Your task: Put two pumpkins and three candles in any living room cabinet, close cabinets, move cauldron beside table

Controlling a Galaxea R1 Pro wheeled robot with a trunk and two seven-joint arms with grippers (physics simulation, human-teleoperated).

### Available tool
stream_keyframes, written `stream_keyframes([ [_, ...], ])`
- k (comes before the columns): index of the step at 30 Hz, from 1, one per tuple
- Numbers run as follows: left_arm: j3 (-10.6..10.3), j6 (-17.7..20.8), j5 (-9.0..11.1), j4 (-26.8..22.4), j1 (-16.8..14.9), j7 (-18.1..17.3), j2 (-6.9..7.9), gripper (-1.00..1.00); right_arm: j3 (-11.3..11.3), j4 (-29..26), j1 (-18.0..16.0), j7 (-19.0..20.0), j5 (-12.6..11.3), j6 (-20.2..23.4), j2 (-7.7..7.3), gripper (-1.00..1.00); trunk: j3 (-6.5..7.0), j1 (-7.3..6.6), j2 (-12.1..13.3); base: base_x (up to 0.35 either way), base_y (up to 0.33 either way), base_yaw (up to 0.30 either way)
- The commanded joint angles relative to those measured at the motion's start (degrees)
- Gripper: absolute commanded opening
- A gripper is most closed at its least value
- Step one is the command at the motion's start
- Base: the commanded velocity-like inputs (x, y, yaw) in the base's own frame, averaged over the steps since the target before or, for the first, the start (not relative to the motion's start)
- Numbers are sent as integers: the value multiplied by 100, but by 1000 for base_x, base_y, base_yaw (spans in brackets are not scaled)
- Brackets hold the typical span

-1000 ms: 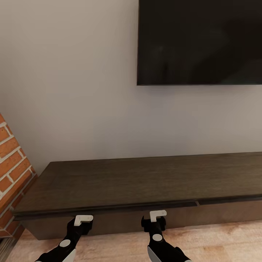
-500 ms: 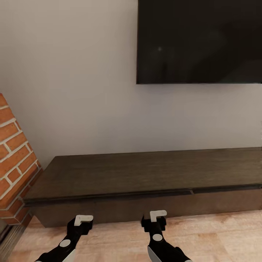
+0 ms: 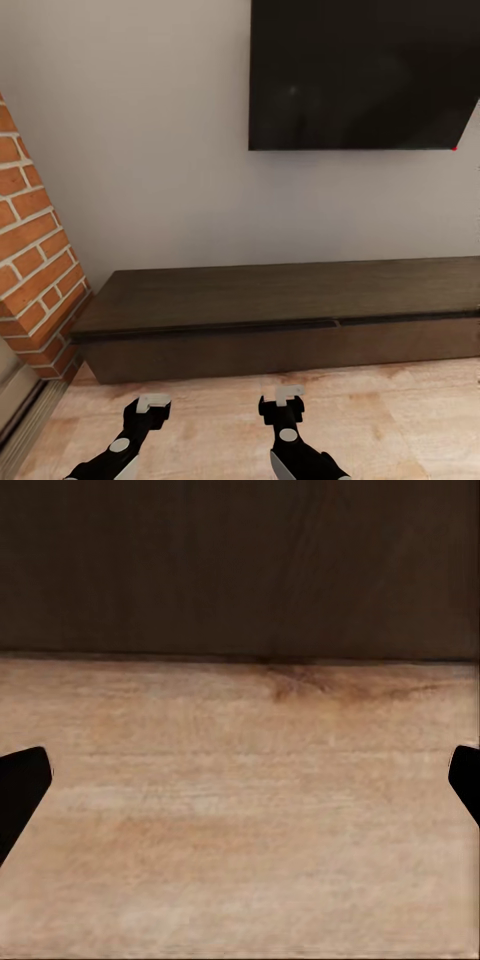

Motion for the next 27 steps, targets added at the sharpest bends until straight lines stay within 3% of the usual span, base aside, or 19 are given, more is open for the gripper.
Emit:
stream_keyframes([
  [1,-49,-17,27,-24,-3,36,7,100,44,-1,-7,-30,-59,-38,-1,100,-5,-5,-2,-342,0,0],
  [11,-49,-29,35,-122,-3,10,12,100,44,-19,-7,-30,-54,-38,-1,100,-5,-5,-2,-335,0,0],
  [16,-30,58,47,-358,-3,3,17,100,42,-32,-7,-30,-72,-38,-4,100,-5,-5,-2,-142,0,0],
  [20,-26,911,53,-657,-3,8,16,100,38,-53,-7,74,-102,-38,-6,100,-5,-5,-2,-39,0,0],
  [23,-10,1623,72,-1171,10,17,32,100,26,-74,-7,402,-111,-34,-6,100,49,-71,118,-11,0,0],
  [27,-1,1906,96,-1443,96,17,61,100,20,-107,-7,537,-120,-31,-5,100,121,-159,278,-4,0,0],
])
